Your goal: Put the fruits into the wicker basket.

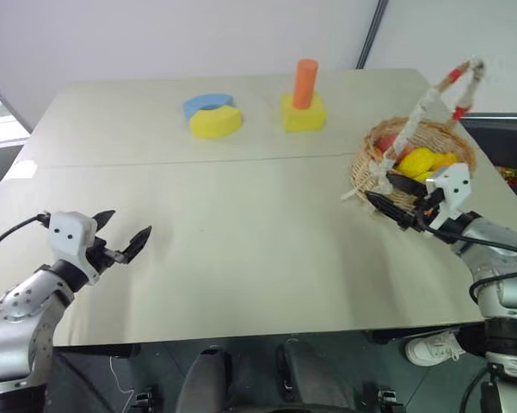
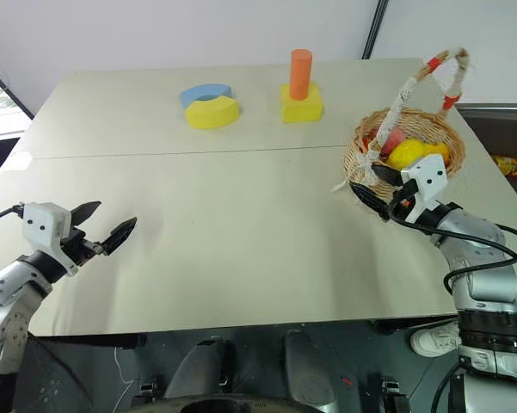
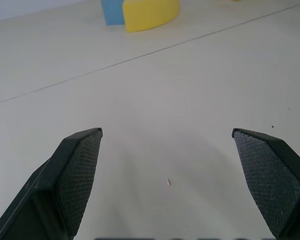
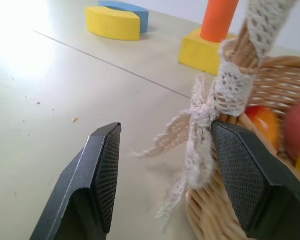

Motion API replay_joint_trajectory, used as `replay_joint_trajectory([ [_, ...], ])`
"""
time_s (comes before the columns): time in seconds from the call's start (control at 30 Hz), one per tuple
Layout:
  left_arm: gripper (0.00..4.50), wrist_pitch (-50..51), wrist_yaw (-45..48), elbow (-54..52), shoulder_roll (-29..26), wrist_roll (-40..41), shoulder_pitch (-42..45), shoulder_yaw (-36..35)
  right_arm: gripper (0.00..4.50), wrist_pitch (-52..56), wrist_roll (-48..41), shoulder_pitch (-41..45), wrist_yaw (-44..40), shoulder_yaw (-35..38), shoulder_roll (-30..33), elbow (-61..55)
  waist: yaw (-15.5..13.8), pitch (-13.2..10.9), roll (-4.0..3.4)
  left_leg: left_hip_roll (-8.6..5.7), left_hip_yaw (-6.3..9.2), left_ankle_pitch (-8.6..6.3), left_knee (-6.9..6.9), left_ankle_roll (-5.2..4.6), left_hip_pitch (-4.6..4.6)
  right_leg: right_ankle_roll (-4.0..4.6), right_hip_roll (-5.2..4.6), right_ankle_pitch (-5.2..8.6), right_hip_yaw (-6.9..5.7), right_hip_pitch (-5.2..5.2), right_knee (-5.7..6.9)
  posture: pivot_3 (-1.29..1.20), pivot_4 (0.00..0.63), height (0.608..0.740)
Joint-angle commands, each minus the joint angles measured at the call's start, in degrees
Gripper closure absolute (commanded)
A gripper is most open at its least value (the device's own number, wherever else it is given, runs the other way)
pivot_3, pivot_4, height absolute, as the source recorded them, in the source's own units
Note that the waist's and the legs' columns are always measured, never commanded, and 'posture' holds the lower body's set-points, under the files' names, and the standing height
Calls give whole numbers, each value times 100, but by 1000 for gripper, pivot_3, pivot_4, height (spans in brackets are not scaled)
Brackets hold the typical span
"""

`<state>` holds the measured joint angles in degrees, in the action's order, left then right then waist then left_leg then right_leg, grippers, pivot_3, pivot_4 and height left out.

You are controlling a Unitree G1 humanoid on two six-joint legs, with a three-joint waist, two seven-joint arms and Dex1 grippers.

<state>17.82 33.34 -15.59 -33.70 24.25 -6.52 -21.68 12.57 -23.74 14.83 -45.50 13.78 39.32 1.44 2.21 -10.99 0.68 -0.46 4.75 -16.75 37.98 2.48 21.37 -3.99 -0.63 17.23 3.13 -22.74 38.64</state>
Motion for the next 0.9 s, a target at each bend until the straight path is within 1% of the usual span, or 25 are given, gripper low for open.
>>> replay_joint_trajectory([
  [0.03,0,-106,-88,-261,33,-8,-37,-125,1577,-77,56,85,41,68,-13,85,-5,0,0,0,1,0,0,0,2,0,-1,0,-1,0,-2,0,150,740],
  [0.17,0,-88,-107,-267,58,-16,19,-24,1577,-110,-9,33,74,221,13,-47,-3,0,0,0,1,0,-1,0,1,0,-2,0,-1,0,-3,0,150,740],
  [0.4,0,-69,-23,-105,-24,-30,229,49,1577,160,-315,44,321,708,160,-803,-2,-1,-2,0,1,0,-4,0,5,0,-1,0,-1,-4,-3,0,150,740],
  [0.47,0,-70,8,-46,-44,-42,280,58,1577,427,-545,93,393,890,238,-1061,2,-1,-2,0,0,0,-4,0,4,0,-1,0,-1,-3,-4,0,150,740],
  [0.57,0,-73,47,15,-58,-55,322,64,1577,911,-977,-2,240,1012,419,-1452,1,-1,-2,0,0,0,-6,0,5,0,-1,0,-1,-4,-6,0,150,740],
  [0.73,0,-33,74,50,-56,-37,293,28,1577,1661,-1541,-667,-426,653,776,-2267,-23,0,-1,0,7,-1,-12,-2,7,0,-1,0,-7,0,-20,0,150,740],
  [0.9,0,19,33,-126,-3,10,11,-78,1577,1369,-1008,-836,-375,15,528,-2157,-3,0,0,0,4,-1,-12,-2,7,-1,-3,-1,-5,-1,-23,0,150,740],
])
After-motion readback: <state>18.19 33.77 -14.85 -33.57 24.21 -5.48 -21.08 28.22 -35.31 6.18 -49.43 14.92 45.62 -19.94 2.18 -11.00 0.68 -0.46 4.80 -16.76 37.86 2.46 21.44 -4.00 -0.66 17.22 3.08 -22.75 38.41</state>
